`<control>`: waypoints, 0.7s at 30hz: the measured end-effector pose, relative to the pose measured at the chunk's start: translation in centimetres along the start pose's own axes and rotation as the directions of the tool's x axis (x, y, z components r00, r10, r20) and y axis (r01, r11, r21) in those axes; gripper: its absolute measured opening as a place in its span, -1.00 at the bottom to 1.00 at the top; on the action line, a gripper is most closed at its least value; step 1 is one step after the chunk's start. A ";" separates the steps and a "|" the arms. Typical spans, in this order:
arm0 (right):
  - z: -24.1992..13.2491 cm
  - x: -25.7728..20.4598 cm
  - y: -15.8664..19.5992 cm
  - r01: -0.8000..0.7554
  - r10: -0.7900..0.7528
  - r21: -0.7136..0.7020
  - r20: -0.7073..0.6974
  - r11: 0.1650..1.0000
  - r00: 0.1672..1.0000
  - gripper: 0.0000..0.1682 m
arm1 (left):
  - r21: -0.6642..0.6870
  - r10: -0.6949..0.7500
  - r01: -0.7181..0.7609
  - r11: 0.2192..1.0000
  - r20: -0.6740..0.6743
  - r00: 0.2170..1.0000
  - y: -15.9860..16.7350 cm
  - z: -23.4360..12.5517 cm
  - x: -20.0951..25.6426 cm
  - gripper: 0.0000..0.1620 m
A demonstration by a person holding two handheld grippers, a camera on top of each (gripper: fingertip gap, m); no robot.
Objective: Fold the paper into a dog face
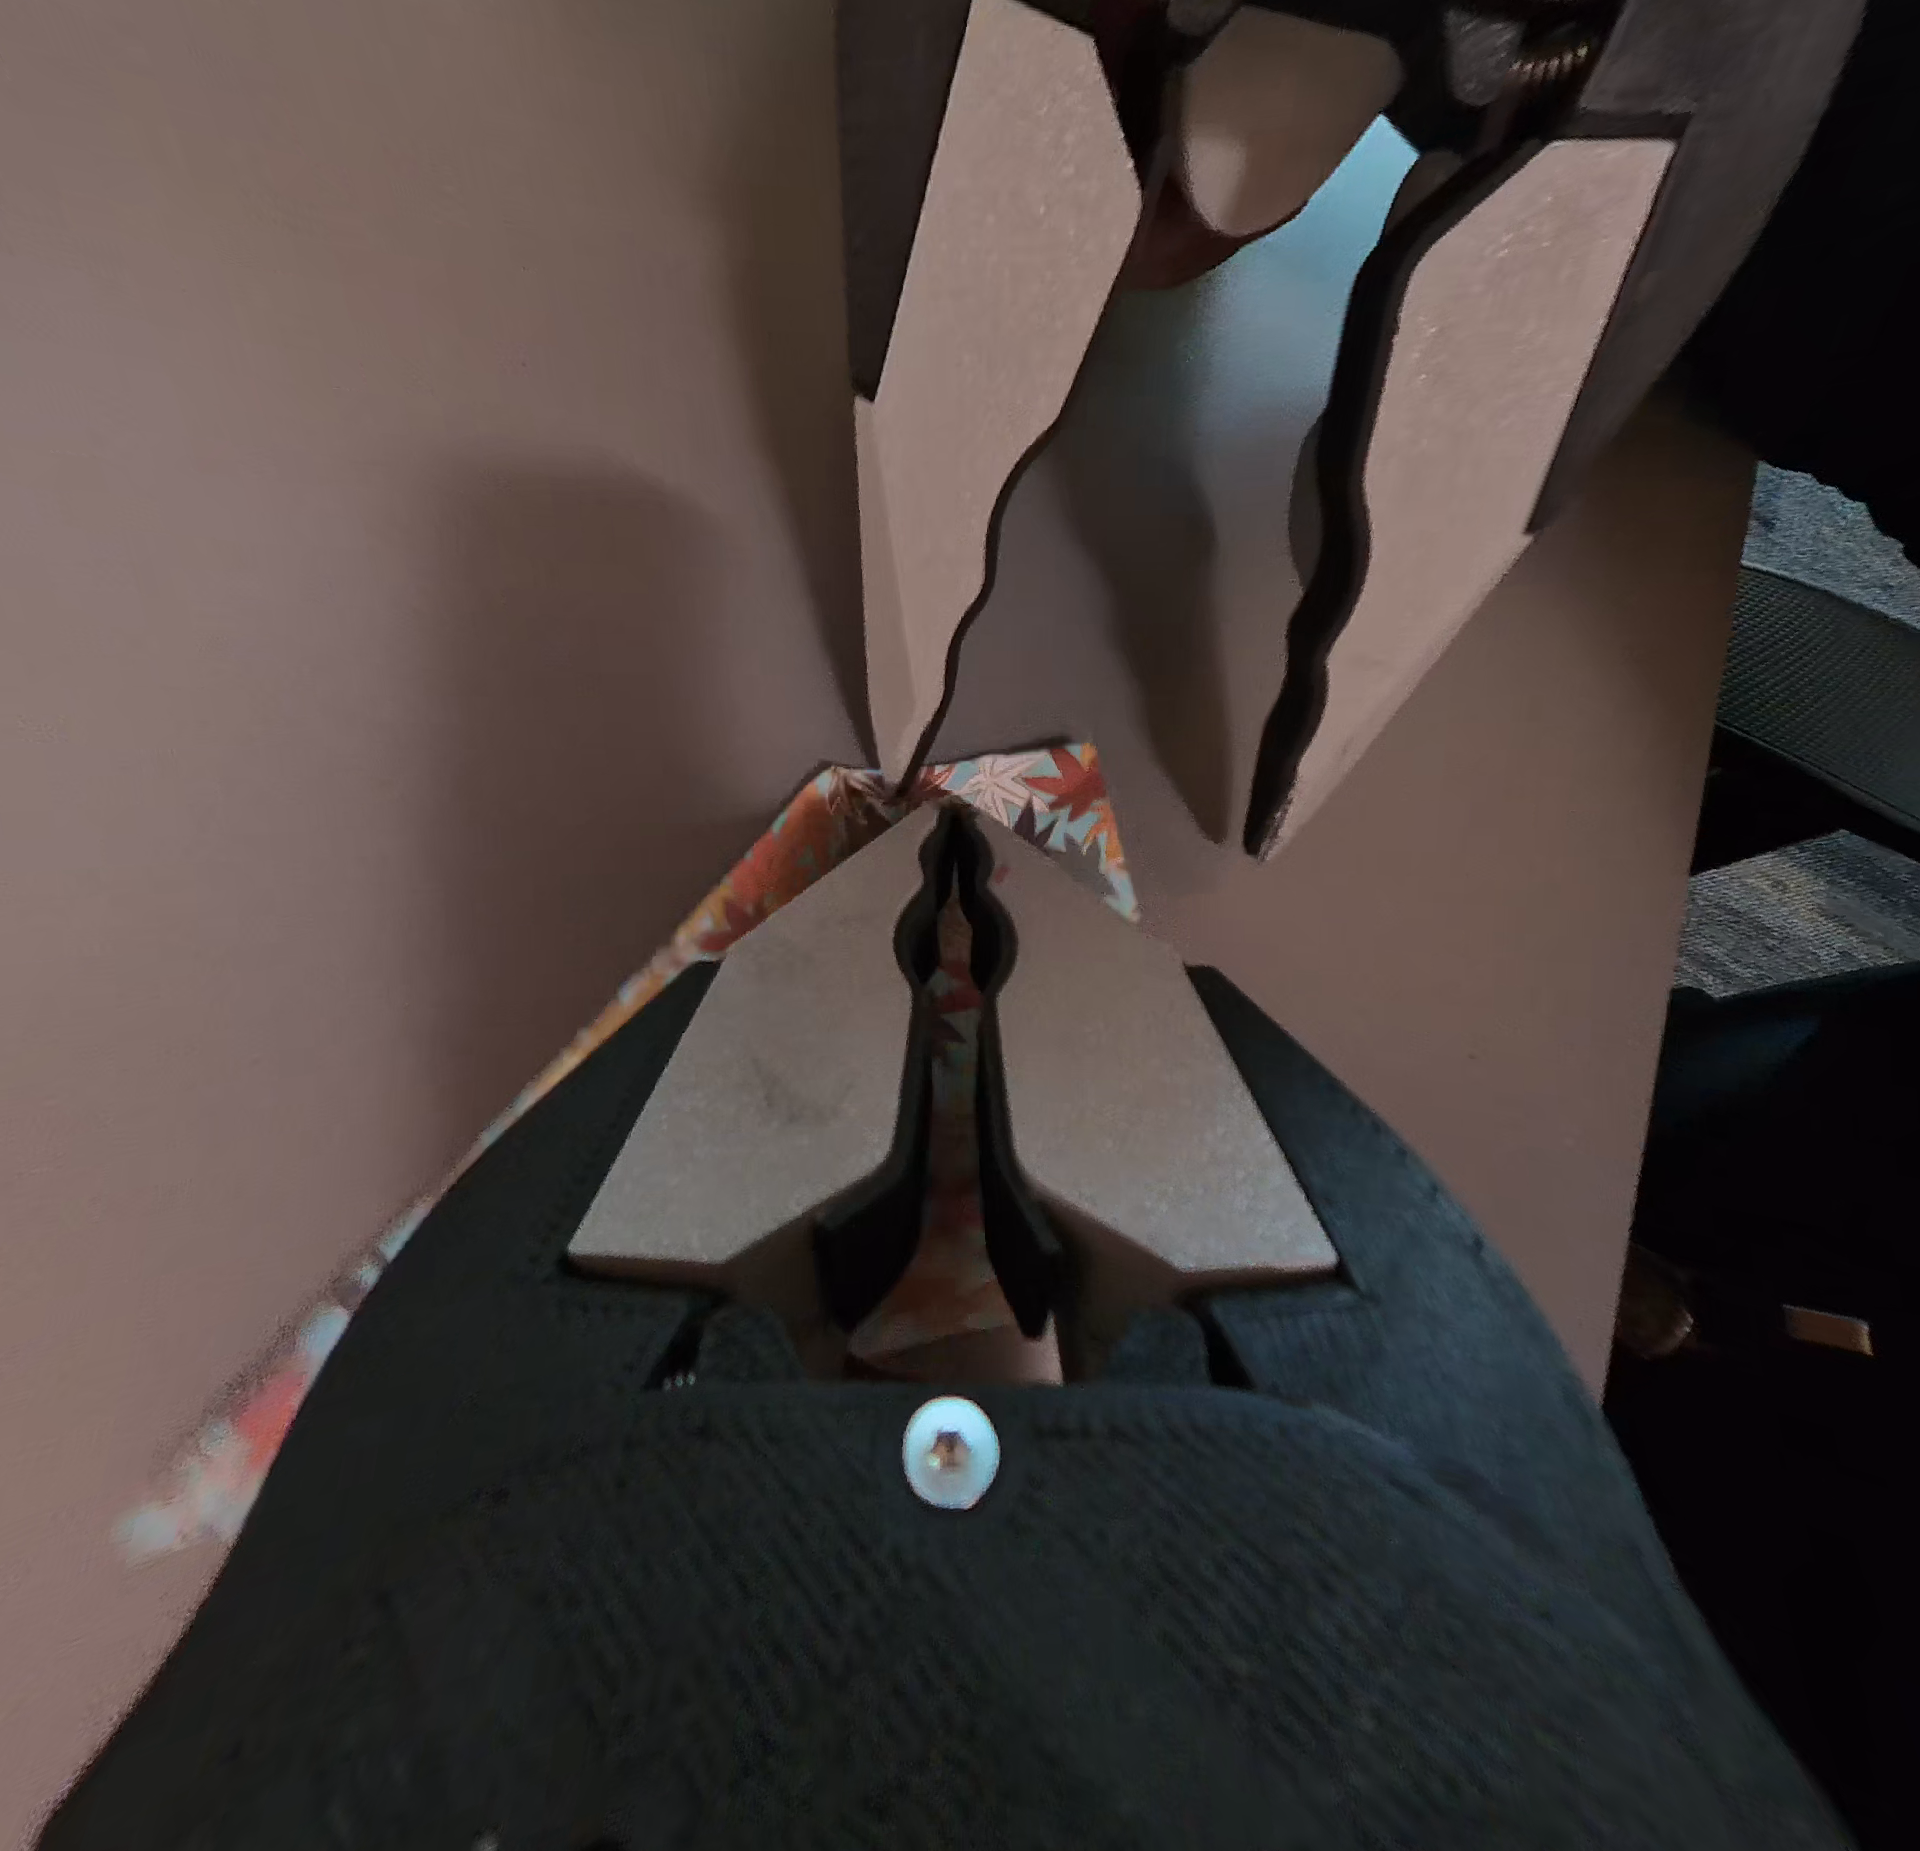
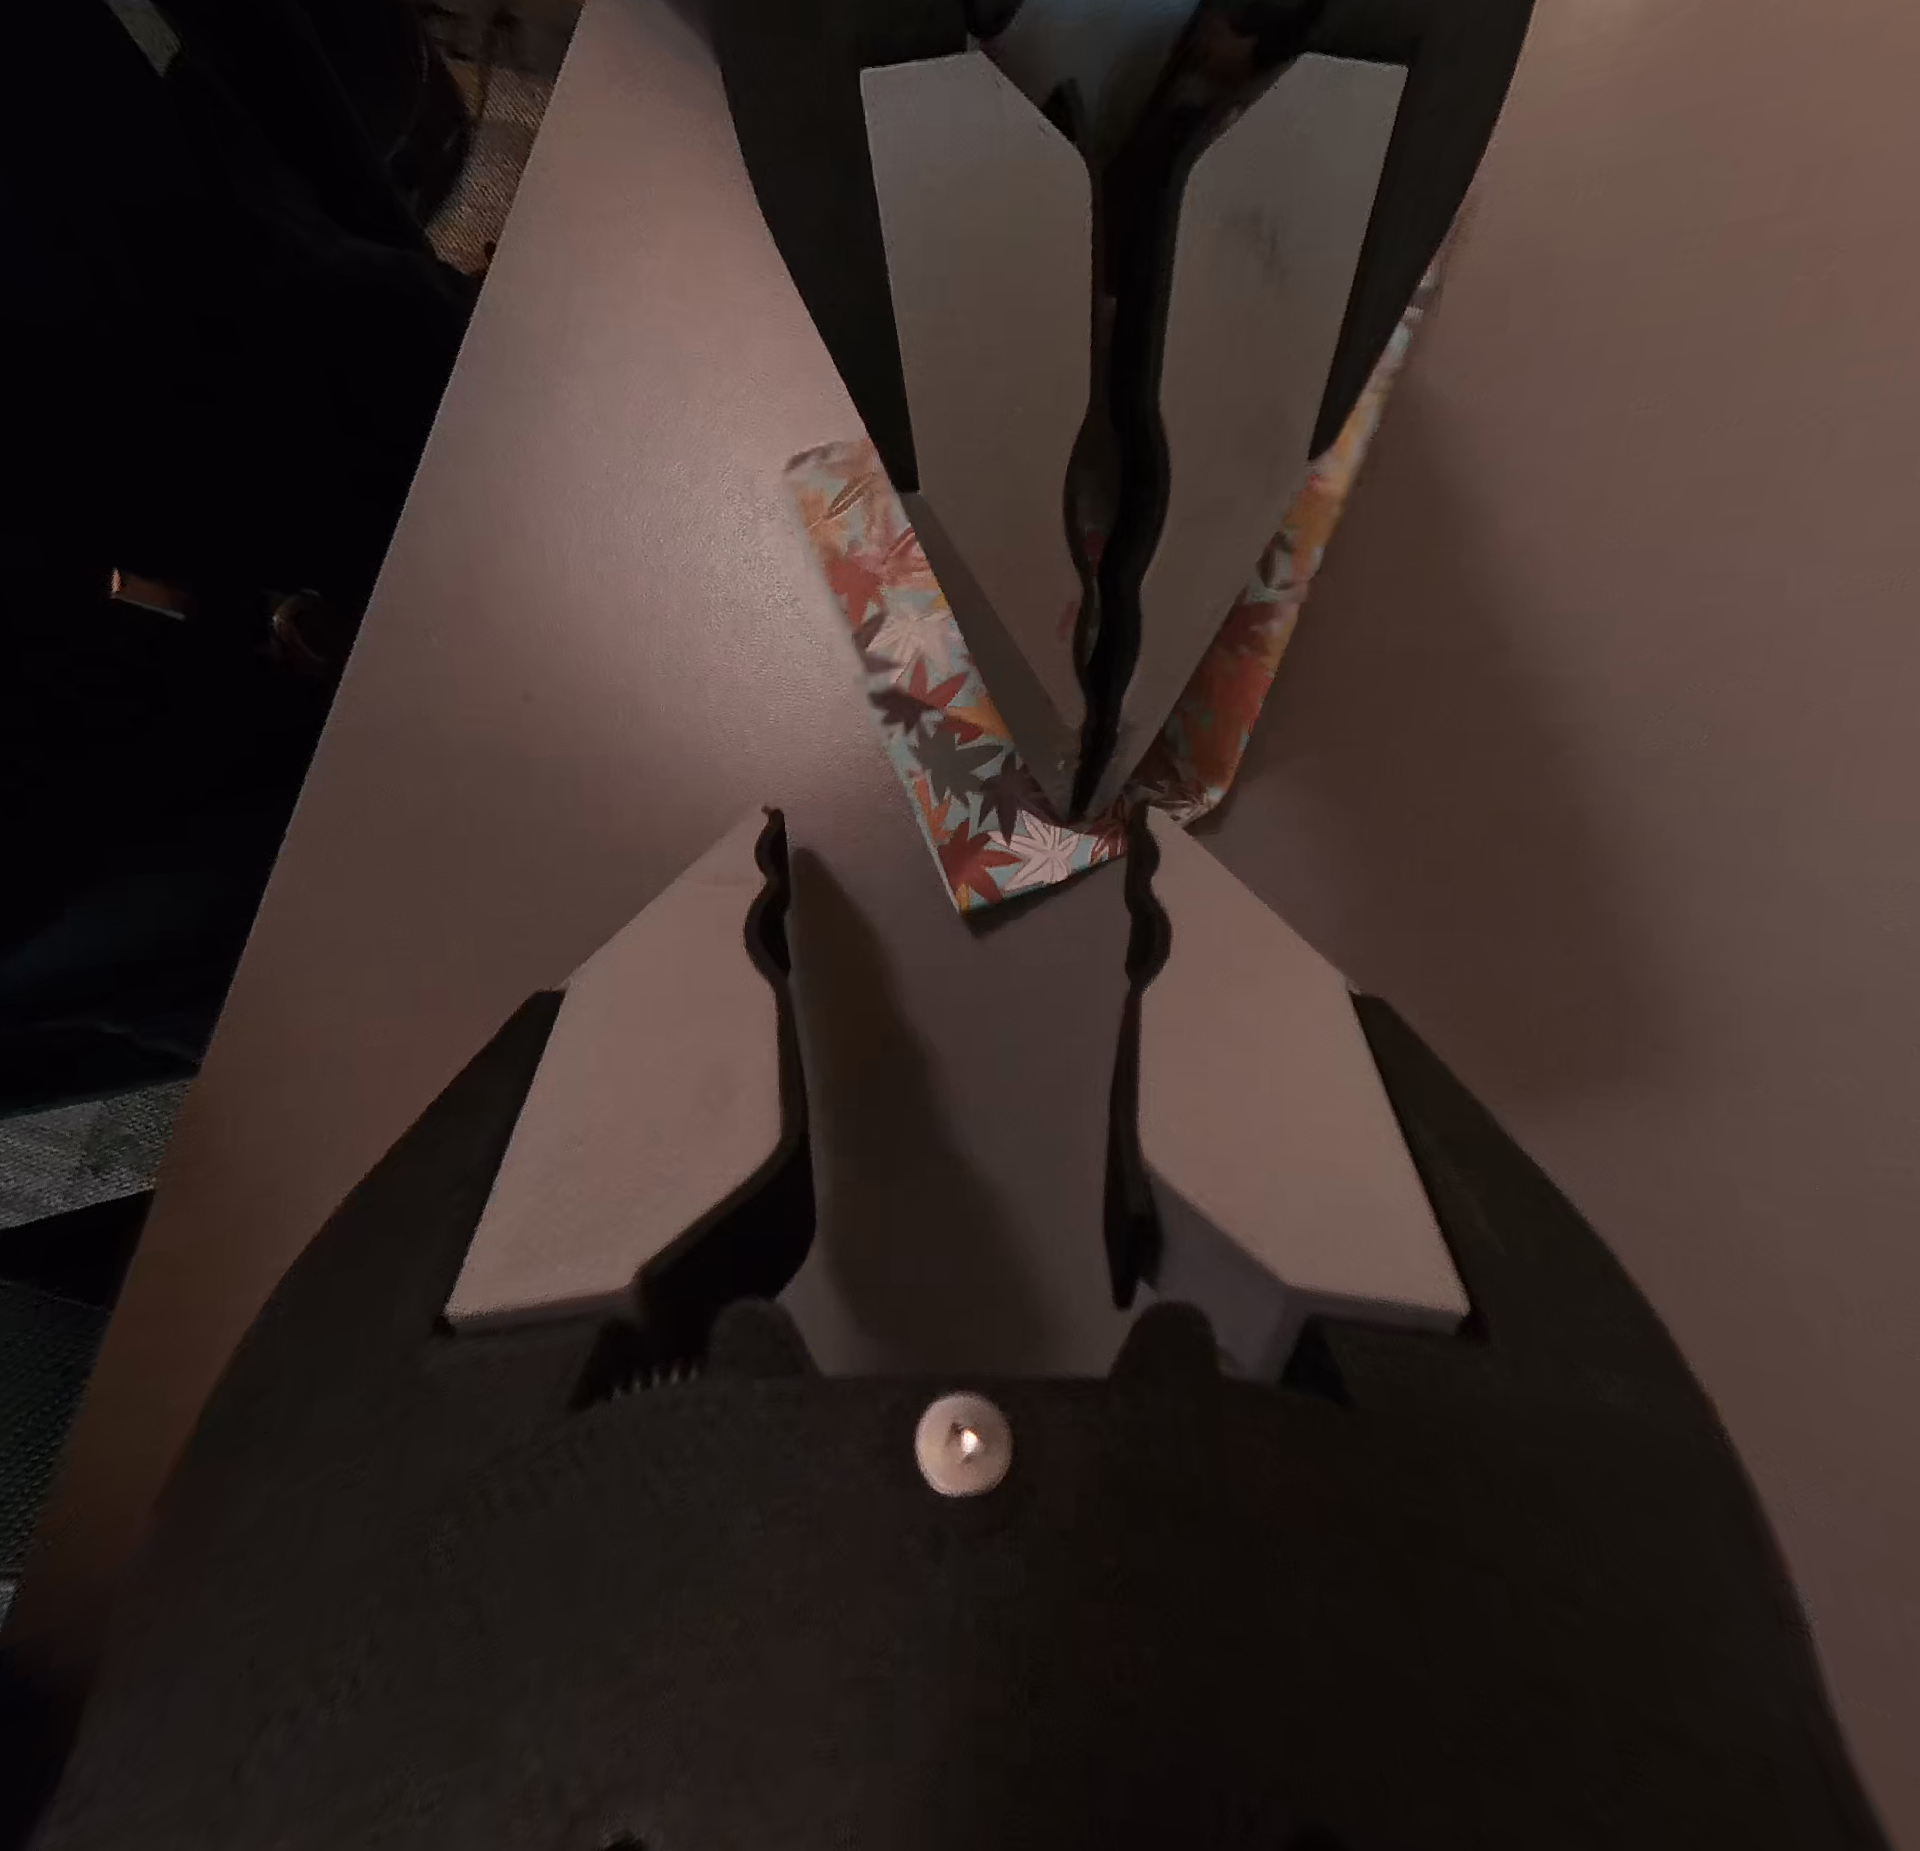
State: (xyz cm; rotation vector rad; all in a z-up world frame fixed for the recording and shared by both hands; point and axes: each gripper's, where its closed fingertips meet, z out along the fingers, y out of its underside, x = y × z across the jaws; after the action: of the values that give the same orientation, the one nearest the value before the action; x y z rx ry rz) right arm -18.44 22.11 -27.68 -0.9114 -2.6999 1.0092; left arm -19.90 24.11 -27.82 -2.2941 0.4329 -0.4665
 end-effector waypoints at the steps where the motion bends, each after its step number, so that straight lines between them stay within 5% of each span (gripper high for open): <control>1: -0.1 -0.1 0.1 -0.005 0.005 -0.004 0.004 1.000 1.000 -0.27 | 0.000 -0.003 0.003 1.000 -0.003 1.000 0.0 0.0 0.0 -1.00; 18: -0.2 -2.0 0.2 0.038 -0.037 -0.031 0.029 0.999 0.999 -0.22 | 0.000 -0.016 0.016 1.000 -0.011 1.000 0.0 0.1 0.0 -1.00; 21: 0.3 -3.4 -0.2 0.048 -0.044 -0.036 0.108 0.998 0.993 -0.45 | 0.000 -0.017 0.017 1.000 -0.012 1.000 0.0 0.1 -0.1 -1.00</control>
State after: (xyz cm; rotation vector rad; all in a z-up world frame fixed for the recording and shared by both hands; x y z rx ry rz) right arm -15.82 19.88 -27.47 -0.8196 -2.8239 1.0286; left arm -19.91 24.17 -27.86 -2.2977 0.4191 -0.4890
